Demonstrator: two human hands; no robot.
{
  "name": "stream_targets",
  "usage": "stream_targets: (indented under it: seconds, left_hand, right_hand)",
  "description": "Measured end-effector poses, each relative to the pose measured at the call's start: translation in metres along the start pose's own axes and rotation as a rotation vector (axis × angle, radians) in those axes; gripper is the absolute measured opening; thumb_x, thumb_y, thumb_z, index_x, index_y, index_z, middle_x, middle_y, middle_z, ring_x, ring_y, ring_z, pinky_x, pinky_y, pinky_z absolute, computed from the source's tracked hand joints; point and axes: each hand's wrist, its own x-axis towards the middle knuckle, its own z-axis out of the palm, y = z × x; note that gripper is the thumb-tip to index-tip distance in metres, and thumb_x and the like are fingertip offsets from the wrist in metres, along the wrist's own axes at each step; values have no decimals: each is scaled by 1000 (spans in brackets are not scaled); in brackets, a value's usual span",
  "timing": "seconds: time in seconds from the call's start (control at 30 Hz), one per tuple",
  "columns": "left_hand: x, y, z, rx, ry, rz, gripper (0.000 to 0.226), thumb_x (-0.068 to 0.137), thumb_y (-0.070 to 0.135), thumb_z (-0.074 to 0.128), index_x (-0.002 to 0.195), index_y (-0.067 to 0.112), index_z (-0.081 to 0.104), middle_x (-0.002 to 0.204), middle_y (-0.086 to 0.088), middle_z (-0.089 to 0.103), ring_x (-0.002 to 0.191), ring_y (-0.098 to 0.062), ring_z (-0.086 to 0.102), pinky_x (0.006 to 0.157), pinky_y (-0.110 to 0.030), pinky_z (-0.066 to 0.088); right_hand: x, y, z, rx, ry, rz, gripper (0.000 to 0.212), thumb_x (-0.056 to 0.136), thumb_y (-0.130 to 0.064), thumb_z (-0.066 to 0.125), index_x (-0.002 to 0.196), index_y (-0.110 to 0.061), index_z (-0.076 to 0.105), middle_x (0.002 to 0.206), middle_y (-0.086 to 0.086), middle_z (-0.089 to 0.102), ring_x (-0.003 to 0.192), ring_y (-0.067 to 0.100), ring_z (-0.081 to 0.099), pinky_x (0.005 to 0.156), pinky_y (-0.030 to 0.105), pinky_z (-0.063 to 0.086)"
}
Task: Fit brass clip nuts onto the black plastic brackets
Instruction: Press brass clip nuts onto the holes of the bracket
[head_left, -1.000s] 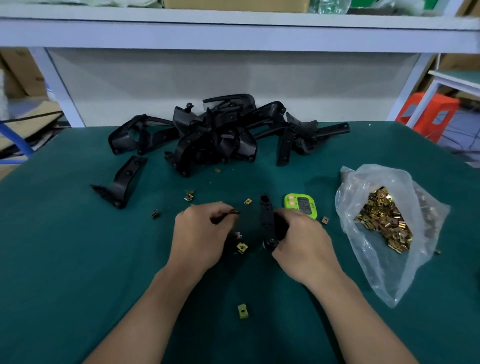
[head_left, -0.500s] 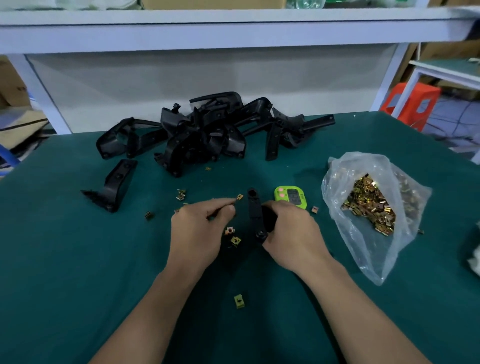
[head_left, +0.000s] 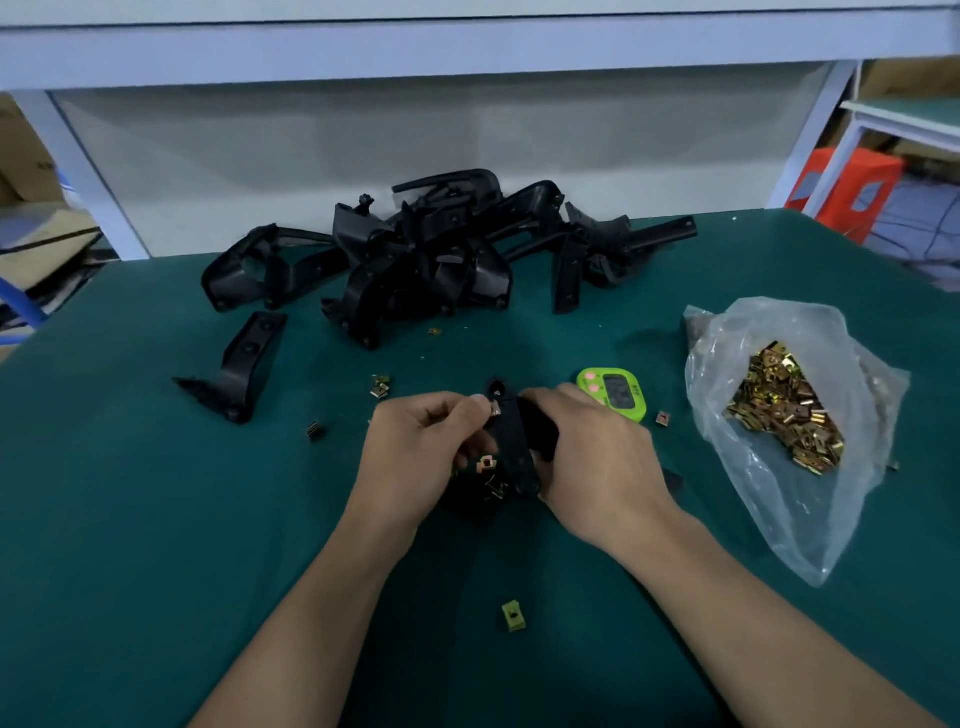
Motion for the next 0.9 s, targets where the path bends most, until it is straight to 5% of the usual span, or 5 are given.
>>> stream_targets:
  seconds: [0.53, 0.73, 0.9]
  left_hand:
    - [0, 3, 3, 61, 258, -131, 34, 77, 13, 65, 44, 16, 56, 40, 4, 46, 37, -6, 34, 38, -18, 29]
    - [-1, 3, 5, -79, 255, -112, 24, 89, 23, 70, 66, 23, 75, 68, -1, 74, 55, -11, 63, 50, -18, 47]
    - [-2, 2, 5, -158, 225, -116, 20, 88, 13, 73, 80, 28, 81, 79, -4, 78, 67, -17, 72, 56, -23, 54]
  right_hand:
    - [-6, 7, -3, 45, 39, 76, 48, 78, -26, 71, 120, -43, 56, 94, -17, 55, 82, 13, 56, 64, 32, 41]
    - [-6, 8, -2, 65, 7, 94, 48, 77, -27, 72, 120, -43, 57, 101, -16, 62, 89, 17, 61, 65, 31, 40]
    - [-5, 10, -1, 70, -14, 119, 49, 77, -27, 72, 120, -45, 58, 104, -14, 65, 90, 19, 62, 66, 30, 39]
